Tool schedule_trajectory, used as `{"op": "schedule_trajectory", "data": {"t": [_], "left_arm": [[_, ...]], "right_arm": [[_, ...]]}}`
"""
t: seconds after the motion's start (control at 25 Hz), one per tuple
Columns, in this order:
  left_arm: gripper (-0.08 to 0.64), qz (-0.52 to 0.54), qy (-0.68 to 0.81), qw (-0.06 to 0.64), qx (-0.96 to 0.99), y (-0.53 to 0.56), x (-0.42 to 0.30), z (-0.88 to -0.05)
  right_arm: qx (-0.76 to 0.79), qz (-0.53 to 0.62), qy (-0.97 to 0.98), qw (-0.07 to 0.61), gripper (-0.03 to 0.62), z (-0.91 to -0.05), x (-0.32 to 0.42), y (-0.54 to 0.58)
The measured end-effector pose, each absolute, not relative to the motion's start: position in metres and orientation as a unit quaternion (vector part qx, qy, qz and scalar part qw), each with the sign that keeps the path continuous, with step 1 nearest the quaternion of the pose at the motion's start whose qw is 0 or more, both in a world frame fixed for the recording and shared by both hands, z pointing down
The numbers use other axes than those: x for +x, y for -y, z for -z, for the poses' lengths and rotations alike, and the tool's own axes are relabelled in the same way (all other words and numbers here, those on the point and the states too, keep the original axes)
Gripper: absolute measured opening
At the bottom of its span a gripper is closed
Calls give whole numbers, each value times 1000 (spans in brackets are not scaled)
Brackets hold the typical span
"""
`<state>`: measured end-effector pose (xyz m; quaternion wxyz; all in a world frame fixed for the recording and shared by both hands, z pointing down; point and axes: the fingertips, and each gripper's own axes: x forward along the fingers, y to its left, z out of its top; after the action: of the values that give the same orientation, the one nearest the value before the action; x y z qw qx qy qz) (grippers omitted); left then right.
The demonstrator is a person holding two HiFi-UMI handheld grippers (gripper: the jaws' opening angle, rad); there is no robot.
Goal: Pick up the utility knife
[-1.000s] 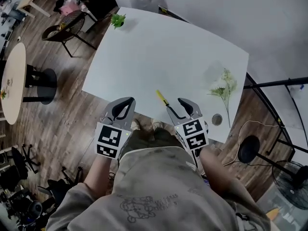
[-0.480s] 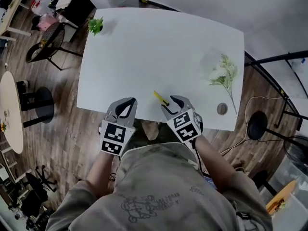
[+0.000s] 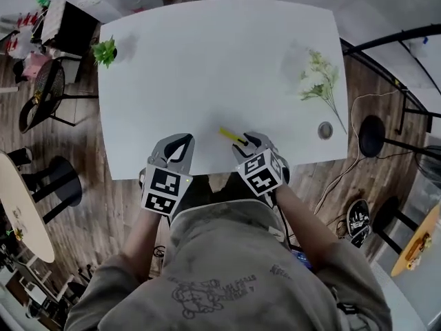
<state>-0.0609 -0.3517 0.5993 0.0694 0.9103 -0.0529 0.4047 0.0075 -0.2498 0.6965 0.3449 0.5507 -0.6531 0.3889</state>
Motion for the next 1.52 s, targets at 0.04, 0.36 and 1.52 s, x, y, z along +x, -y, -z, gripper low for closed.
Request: {"op": "schedule_trajectory", "data": {"t": [0.04, 0.36, 1.52], "left_arm": [[2, -408, 39, 68, 910, 352, -61, -603], [2, -428, -29, 65, 901, 365, -65, -624], [2, -343, -31, 23, 938, 379, -54, -515]], "right_arm": [[557, -394, 643, 349, 193, -700, 8, 249], [604, -425, 570, 359, 155, -719, 3, 240], [742, -309, 558, 206, 94, -538, 38, 281]]}}
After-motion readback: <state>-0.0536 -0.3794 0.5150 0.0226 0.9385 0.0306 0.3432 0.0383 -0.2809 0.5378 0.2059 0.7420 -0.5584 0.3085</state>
